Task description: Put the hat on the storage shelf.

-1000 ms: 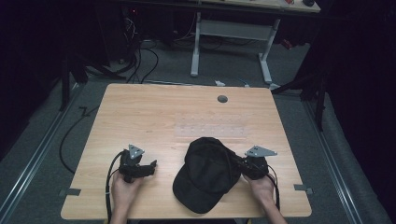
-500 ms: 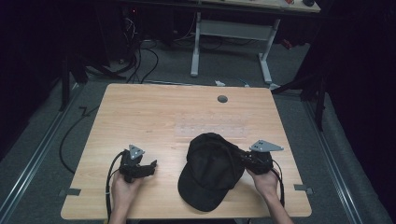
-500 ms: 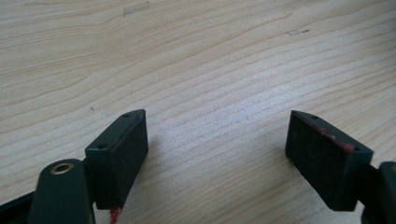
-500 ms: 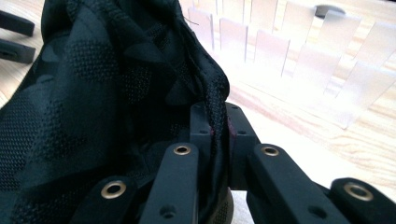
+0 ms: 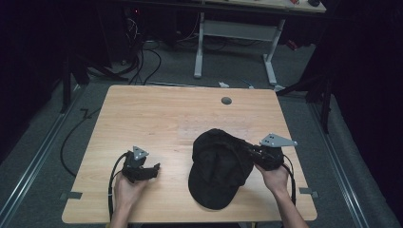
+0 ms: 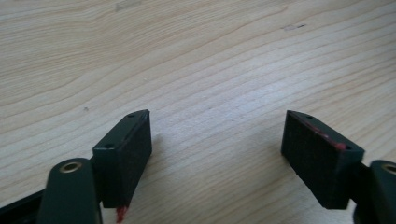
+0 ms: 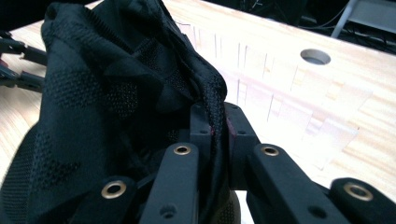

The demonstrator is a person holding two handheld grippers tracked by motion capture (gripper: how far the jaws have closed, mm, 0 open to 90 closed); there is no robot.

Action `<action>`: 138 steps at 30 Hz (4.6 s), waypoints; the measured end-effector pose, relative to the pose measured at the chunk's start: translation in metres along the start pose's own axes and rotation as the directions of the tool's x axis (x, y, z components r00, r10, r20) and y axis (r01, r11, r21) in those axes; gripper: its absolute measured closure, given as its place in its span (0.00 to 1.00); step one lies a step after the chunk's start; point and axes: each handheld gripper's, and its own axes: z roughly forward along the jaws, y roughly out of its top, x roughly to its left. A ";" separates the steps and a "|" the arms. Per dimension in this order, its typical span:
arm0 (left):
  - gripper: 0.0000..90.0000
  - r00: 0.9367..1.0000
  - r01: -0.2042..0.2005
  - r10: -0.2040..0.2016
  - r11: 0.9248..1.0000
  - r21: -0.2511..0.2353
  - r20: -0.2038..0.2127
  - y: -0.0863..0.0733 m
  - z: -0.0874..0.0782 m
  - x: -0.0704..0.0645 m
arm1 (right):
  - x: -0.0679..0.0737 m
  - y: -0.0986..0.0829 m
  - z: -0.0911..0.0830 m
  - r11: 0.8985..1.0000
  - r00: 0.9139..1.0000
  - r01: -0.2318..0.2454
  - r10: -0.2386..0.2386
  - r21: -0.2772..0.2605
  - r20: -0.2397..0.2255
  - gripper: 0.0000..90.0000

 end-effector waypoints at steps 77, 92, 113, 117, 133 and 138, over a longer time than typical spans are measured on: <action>0.42 0.740 0.013 -0.117 0.987 0.160 0.662 0.056 -0.037 -0.110 | 0.021 0.087 -0.015 0.953 0.933 0.135 -0.215 -0.271 -0.289 0.94; 0.63 0.698 -0.051 -0.117 0.976 0.212 0.706 0.051 -0.048 -0.112 | 0.019 0.093 -0.005 0.952 0.937 0.153 -0.225 -0.264 -0.267 0.93; 0.77 0.703 -0.060 -0.067 0.986 0.153 0.708 0.050 -0.061 -0.109 | 0.007 0.088 0.007 0.977 0.966 0.092 -0.134 -0.191 -0.222 0.63; 0.77 0.714 -0.028 -0.060 0.993 0.113 0.698 0.057 -0.066 -0.102 | 0.000 0.084 0.001 0.982 0.980 0.063 -0.094 -0.178 -0.173 0.55; 0.76 0.786 0.060 -0.043 0.998 -0.007 0.617 0.075 -0.069 -0.083 | -0.003 0.016 0.018 1.000 0.998 -0.003 0.004 0.026 -0.055 0.54; 0.76 0.803 0.086 -0.047 0.996 -0.038 0.594 0.080 -0.068 -0.080 | 0.001 -0.017 0.035 0.994 0.999 -0.025 0.028 0.111 -0.024 0.54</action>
